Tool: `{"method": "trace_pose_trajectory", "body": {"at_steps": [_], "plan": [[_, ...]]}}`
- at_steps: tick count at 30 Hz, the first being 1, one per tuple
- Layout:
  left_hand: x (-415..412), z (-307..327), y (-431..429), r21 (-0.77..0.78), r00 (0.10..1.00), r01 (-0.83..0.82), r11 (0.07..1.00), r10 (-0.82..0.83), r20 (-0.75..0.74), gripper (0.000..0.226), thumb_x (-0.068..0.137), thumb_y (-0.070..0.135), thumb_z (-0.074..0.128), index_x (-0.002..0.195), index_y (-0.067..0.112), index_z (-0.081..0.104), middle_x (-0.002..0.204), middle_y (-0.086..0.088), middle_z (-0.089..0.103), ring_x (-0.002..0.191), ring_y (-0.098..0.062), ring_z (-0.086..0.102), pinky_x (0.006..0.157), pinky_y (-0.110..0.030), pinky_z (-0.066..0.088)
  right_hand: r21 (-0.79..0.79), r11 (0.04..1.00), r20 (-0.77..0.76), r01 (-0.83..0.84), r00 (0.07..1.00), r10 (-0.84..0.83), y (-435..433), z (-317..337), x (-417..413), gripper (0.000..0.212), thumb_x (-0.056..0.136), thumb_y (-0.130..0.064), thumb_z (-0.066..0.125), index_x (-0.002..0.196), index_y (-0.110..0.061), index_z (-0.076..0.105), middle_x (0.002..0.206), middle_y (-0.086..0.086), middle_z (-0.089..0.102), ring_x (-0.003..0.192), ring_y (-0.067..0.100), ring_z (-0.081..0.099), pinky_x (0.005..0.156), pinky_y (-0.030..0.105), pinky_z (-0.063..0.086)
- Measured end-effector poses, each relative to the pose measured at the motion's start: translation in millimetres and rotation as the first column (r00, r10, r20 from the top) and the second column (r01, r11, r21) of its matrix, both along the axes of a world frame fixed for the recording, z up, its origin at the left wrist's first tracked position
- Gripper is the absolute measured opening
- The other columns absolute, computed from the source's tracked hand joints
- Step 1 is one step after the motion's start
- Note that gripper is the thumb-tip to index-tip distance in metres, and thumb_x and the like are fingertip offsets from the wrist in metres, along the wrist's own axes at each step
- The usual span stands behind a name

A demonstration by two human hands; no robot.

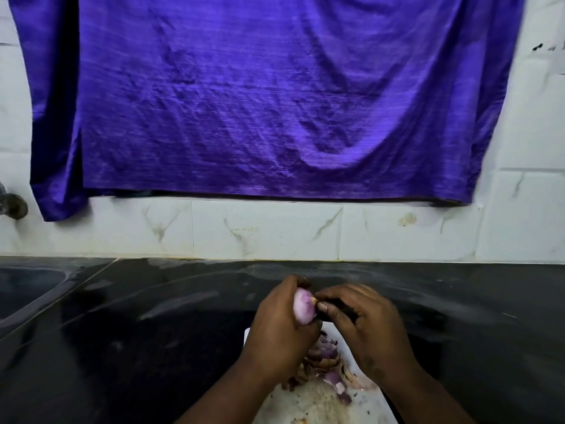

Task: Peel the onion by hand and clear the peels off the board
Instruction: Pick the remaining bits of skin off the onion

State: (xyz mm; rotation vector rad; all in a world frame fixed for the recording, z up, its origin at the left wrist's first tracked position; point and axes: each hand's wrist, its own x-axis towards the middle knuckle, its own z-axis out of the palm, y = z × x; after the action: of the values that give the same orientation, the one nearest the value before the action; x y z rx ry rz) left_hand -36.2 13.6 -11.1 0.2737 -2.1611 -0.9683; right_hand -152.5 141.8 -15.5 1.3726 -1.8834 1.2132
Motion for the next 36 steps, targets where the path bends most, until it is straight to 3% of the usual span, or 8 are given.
{"method": "trace_pose_trajectory", "body": {"at_steps": [5,10,12,18,22,25,30,36], "plan": [[1.9,4.8,3.2,0.278,0.99,0.09,0.956,-0.117,0.08,0.042,0.077,0.022,0.074,0.113,0.038,0.06,0.099,0.01,0.072,0.094,-0.011,0.072,0.083,-0.043,0.063,-0.015,0.999,-0.017,0.049,0.999,-0.049,0.7,-1.6,-0.2,0.009,0.091,-0.034,0.069,0.097,-0.032,0.076,0.094,-0.023,0.072,0.09,-0.001,0.063,0.073,0.026,0.054],[1.0,14.1,10.2,0.824,0.974,0.156,0.544,-0.222,-0.037,0.024,0.096,0.033,0.063,0.109,0.018,0.075,0.106,-0.011,0.076,0.083,-0.022,0.069,0.072,-0.035,0.056,-0.03,0.993,0.008,0.115,0.993,-0.114,1.6,-1.0,-2.5,0.01,0.088,-0.036,0.063,0.091,-0.032,0.072,0.088,-0.022,0.069,0.083,-0.003,0.057,0.069,0.011,0.041],[1.4,16.0,10.3,0.885,0.966,0.183,0.428,-0.246,-0.08,0.042,0.101,0.042,0.056,0.11,0.007,0.078,0.109,-0.02,0.077,0.081,-0.027,0.069,0.071,-0.038,0.057,-0.041,0.991,-0.008,0.131,0.991,-0.131,0.9,-1.1,-1.1,0.011,0.087,-0.037,0.061,0.089,-0.031,0.071,0.086,-0.019,0.068,0.081,0.0,0.056,0.065,0.016,0.043],[3.3,18.7,6.4,0.88,0.908,0.304,0.366,-0.391,-0.151,0.052,0.106,0.046,0.048,0.127,0.002,0.067,0.107,-0.023,0.076,0.077,-0.025,0.073,0.065,-0.031,0.061,-0.087,0.984,-0.009,0.159,0.987,-0.16,0.3,-1.0,-1.1,0.011,0.087,-0.035,0.059,0.087,-0.03,0.068,0.082,-0.017,0.067,0.077,0.004,0.057,0.063,0.018,0.043],[1.2,16.7,3.5,0.871,0.917,0.316,0.377,-0.357,-0.179,0.046,0.104,0.04,0.055,0.128,0.002,0.064,0.101,-0.02,0.075,0.069,-0.02,0.068,0.063,-0.028,0.062,-0.055,0.983,-0.023,0.177,0.984,-0.178,2.7,-0.1,-2.6,0.009,0.087,-0.036,0.059,0.088,-0.032,0.068,0.083,-0.019,0.066,0.078,0.001,0.056,0.064,0.012,0.039],[0.7,14.6,1.9,0.831,0.94,0.285,0.478,-0.31,-0.144,0.034,0.104,0.038,0.057,0.123,0.011,0.067,0.107,-0.022,0.075,0.072,-0.021,0.065,0.067,-0.03,0.06,-0.017,0.981,-0.06,0.194,0.979,-0.195,2.8,-0.1,-5.0,0.011,0.087,-0.036,0.061,0.089,-0.032,0.071,0.085,-0.019,0.068,0.08,0.004,0.059,0.063,0.022,0.046],[2.2,13.9,0.0,0.746,0.954,0.266,0.611,-0.276,-0.114,0.028,0.105,0.039,0.057,0.116,0.017,0.069,0.114,-0.02,0.074,0.074,-0.023,0.062,0.068,-0.031,0.058,0.048,0.982,-0.102,0.184,0.979,-0.179,3.2,1.2,-4.3,0.015,0.089,-0.034,0.067,0.096,-0.03,0.079,0.092,-0.019,0.073,0.087,0.0,0.06,0.071,0.011,0.041],[-1.3,8.3,-2.2,0.702,0.961,0.259,0.663,-0.247,-0.12,0.025,0.105,0.037,0.056,0.116,0.018,0.068,0.104,-0.011,0.076,0.068,-0.016,0.063,0.066,-0.027,0.057,0.112,0.979,-0.149,0.172,0.977,-0.155,4.0,4.9,-1.8,0.016,0.093,-0.025,0.067,0.101,-0.025,0.081,0.091,-0.01,0.076,0.084,0.014,0.068,0.067,0.036,0.056]]}}
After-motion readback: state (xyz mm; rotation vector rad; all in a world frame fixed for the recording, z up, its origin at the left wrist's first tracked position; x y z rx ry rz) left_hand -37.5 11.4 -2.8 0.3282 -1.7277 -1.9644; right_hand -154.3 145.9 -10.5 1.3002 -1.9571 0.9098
